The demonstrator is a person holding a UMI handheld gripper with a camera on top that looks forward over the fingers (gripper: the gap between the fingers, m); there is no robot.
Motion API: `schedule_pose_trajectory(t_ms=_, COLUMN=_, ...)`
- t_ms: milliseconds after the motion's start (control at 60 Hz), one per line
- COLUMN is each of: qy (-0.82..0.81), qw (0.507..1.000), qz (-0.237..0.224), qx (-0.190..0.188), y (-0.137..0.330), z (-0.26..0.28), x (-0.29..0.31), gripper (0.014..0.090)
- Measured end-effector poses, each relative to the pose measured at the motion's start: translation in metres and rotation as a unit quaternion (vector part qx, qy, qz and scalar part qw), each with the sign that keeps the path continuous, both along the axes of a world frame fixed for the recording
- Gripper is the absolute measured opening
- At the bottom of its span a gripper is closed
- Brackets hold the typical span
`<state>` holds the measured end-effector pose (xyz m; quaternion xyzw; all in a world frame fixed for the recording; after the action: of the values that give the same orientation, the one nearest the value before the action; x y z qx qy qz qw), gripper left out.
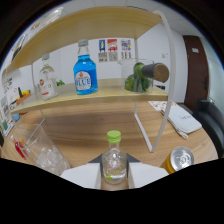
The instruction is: Make me a cup of Vodka Sunrise.
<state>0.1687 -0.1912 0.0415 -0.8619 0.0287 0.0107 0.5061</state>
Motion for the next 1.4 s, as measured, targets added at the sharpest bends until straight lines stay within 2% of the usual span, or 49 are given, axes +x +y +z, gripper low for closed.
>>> schedule_pose_trajectory(t_ms=333, qy=0.005, qw=0.999, qz=0.011, qx=-0.034, y=-0.001, z=-0.024, x=-0.006, gripper=0.0362)
schedule_pose_trajectory(t_ms=750, qy=0.014, qw=0.999, qz=0.011, qx=-0.050, y=-0.013, z=-0.024, x=-0.008, gripper=0.0389)
schedule_pose_trajectory(t_ms=800, qy=0.013, qw=0.999, qz=0.009, qx=-0.051, y=-0.016, z=-0.021, x=-0.007, gripper=0.0426)
schedule_pose_trajectory(t_ms=867, qy=0.011, qw=0.999, qz=0.009, qx=-0.048, y=-0.021, z=-0.013, x=-0.008, gripper=0.0533)
schedule_pose_trajectory(t_ms=883, qy=0.010, qw=0.999, qz=0.008, qx=-0.047, y=-0.022, z=-0.010, x=-0.008, gripper=0.0523)
schedule_pose_trajectory(t_ms=900, qy=0.009, qw=0.999, qz=0.007, qx=-0.047, y=-0.024, z=-0.008, x=-0.007, gripper=0.0601)
schedule_pose_trajectory(t_ms=950, qy=0.004, qw=0.999, qz=0.003, qx=-0.047, y=-0.031, z=0.001, x=-0.005, gripper=0.0696)
schedule_pose_trajectory(t_ms=1017, qy=0.001, qw=0.999, qz=-0.003, qx=-0.040, y=-0.041, z=0.019, x=-0.004, gripper=0.0861)
schedule_pose_trajectory(t_ms=1200, qy=-0.011, qw=1.000, qz=-0.021, qx=-0.020, y=-0.077, z=0.075, x=-0.008, gripper=0.0852)
schedule_pose_trajectory(t_ms=1400, qy=-0.025, qw=0.999, qz=-0.026, qx=-0.020, y=-0.117, z=0.108, x=-0.029, gripper=0.0851)
